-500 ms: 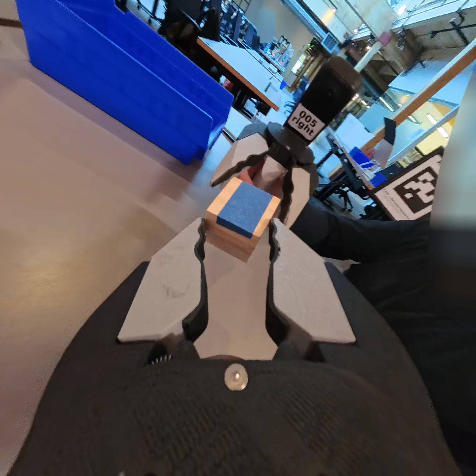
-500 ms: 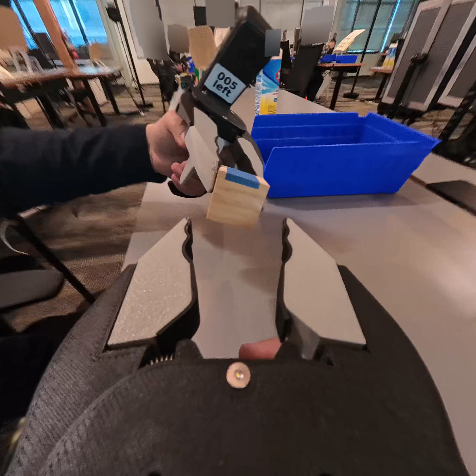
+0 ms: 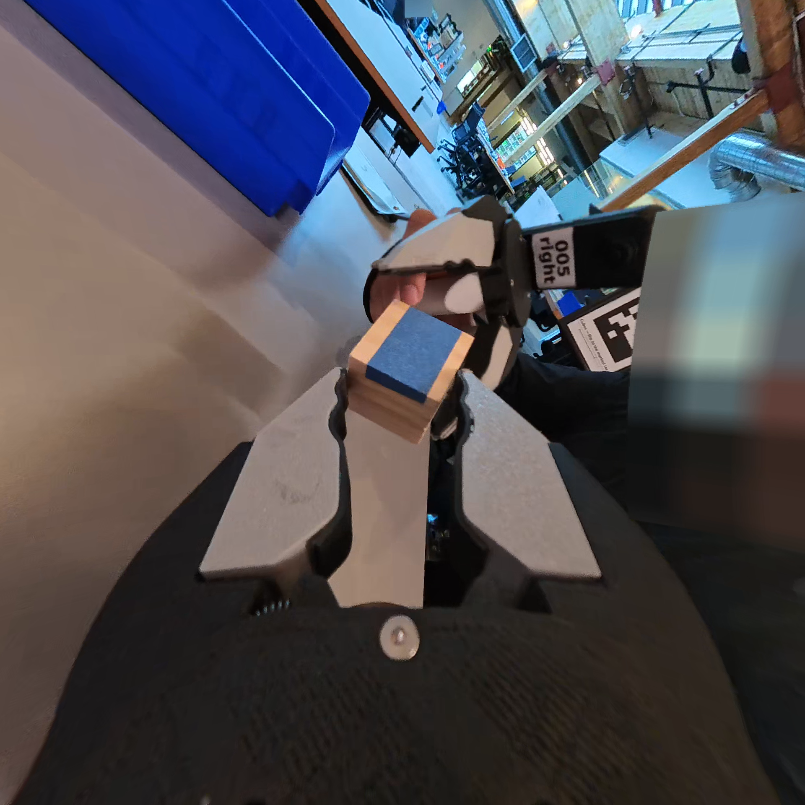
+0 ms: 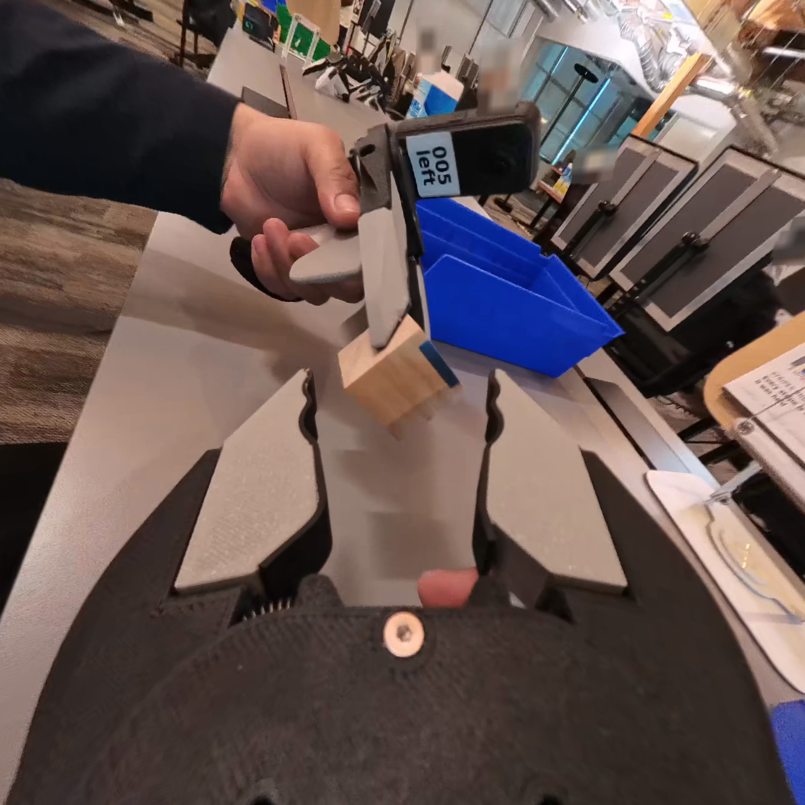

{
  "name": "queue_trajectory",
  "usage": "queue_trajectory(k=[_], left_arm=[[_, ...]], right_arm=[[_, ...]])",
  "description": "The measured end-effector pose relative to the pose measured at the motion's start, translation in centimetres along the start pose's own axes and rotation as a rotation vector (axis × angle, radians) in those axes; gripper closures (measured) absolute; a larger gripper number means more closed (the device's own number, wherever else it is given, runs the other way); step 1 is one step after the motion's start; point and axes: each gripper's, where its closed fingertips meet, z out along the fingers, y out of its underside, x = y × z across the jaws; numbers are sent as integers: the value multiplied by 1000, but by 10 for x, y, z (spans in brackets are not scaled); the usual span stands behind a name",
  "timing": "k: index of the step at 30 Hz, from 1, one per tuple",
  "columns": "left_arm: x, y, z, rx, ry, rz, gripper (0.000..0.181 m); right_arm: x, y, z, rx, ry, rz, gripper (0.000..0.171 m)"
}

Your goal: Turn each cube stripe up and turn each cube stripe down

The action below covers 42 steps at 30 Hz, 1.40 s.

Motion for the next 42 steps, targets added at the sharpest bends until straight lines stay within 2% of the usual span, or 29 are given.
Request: queue_trajectory(k=[2, 4, 7, 9, 14, 19, 23, 25, 30, 39, 42], left_arm=[[0, 1, 2, -9, 0, 5, 134], [0, 1, 3, -12, -3, 19, 134], [-1, -3, 1, 7, -31, 79, 134], [-3, -5, -2, 17, -58, 118, 134], [1, -13, -6, 56, -93, 208, 134], [5, -20, -5, 85, -108, 244, 134], [1, -19, 2, 68, -154, 281, 134], [-2, -21, 3, 77, -178, 295, 134], [-2, -26, 6, 94, -182, 292, 134], [-2, -28, 8, 94, -187, 320, 134], [-10, -38, 1, 114, -271, 396, 130]], right_arm=[[-4, 0, 1, -2, -2, -29, 105], [-5, 0, 1, -2, -14, -21, 106], [-2, -4, -2, 31, -60, 104, 98], [10, -1, -3, 29, -50, 206, 105], [13, 1, -5, 53, -179, 462, 110], [10, 3, 0, 55, -237, 573, 110], [12, 3, 0, 70, -263, 648, 124], [12, 4, -1, 69, -281, 667, 131], [17, 5, -2, 79, -271, 692, 127], [17, 8, -1, 44, -235, 624, 130], [24, 19, 1, -8, -167, 603, 130]])
